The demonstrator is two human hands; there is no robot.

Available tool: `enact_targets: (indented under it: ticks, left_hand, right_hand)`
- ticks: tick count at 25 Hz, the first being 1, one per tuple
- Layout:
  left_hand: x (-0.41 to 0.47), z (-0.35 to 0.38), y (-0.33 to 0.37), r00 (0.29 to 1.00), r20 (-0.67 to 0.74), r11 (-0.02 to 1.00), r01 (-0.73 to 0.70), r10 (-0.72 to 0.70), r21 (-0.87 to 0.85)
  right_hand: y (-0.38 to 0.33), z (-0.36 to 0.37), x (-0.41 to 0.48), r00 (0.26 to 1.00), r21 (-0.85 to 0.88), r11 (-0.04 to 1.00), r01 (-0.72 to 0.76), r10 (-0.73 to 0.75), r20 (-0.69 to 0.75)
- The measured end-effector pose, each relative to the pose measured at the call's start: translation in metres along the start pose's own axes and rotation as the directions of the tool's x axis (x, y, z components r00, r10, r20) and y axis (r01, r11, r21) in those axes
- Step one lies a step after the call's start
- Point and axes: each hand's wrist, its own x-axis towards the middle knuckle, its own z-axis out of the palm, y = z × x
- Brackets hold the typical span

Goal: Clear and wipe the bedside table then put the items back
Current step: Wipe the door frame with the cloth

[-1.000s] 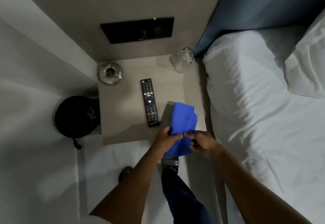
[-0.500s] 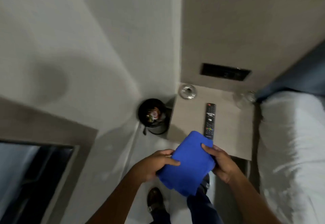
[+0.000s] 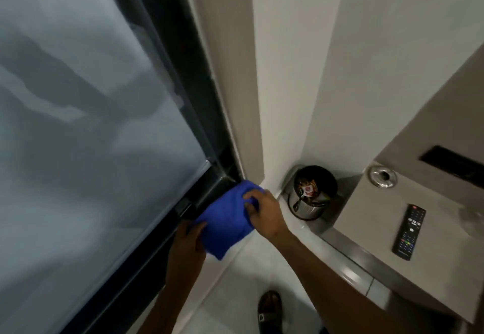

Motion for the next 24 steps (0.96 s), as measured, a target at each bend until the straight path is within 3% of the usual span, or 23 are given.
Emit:
enact_targets:
  ticks: [2,4,6,7,9,11,13,16,19,22,24]
  left_hand:
    - [0.008,-0.008,-0.009,0.999,-0.04,0.998,0.007,-0.005,0.069]
    - [0.009,-0.003,-0.014,0.998,-0.049,0.977,-0.019,0.03,0.212]
    - [0.002,0.005,-0.017,0.998,0.062,0.93,-0.053,0.032,0.364]
    - [-0.003,0.007,-0.019,0.994,0.106,0.912,-0.052,0.009,0.408]
    - [-0.012,0.014,-0.03,0.989,0.143,0.907,-0.095,0.038,0.411]
    - [-0.018,0.022,-0.044,0.976,0.198,0.934,-0.151,0.089,0.325]
    - [-0.014,0.025,-0.052,0.971,0.23,0.951,-0.126,0.061,0.281]
    - [-0.006,0.027,-0.052,0.969,0.245,0.936,-0.076,-0.011,0.344]
    - [-0.008,0.016,-0.032,0.977,0.19,0.93,-0.156,0.097,0.332]
    - [-0.013,0.008,-0.025,0.943,0.327,0.919,-0.178,0.058,0.352]
    - [-0.009,0.006,-0.027,0.947,0.317,0.918,-0.175,0.057,0.356]
  right_hand:
    - [-0.023,0.018,0.016,0.999,0.019,1.0,-0.004,0.003,0.048]
    - [-0.03,0.03,0.025,0.98,-0.012,1.0,0.0,0.003,0.198]
    - [-0.023,0.036,0.03,0.945,-0.275,0.957,0.097,-0.002,0.328]
    - [-0.019,0.038,0.032,0.93,-0.466,0.869,0.166,0.019,0.367]
    - [-0.014,0.041,0.037,0.891,-0.74,0.594,0.315,0.084,0.447]
    - [-0.015,0.048,0.043,0.837,-0.805,0.398,0.44,0.145,0.528]
    - [-0.019,0.054,0.048,0.828,-0.835,0.311,0.455,0.198,0.525]
    - [-0.03,0.058,0.054,0.855,-0.869,0.311,0.384,0.235,0.462]
    - [-0.035,0.06,0.05,0.904,-0.885,0.332,0.327,0.165,0.396]
    - [-0.035,0.062,0.044,0.928,-0.878,0.393,0.273,0.133,0.348]
    - [-0.034,0.062,0.041,0.948,-0.867,0.438,0.238,0.09,0.306]
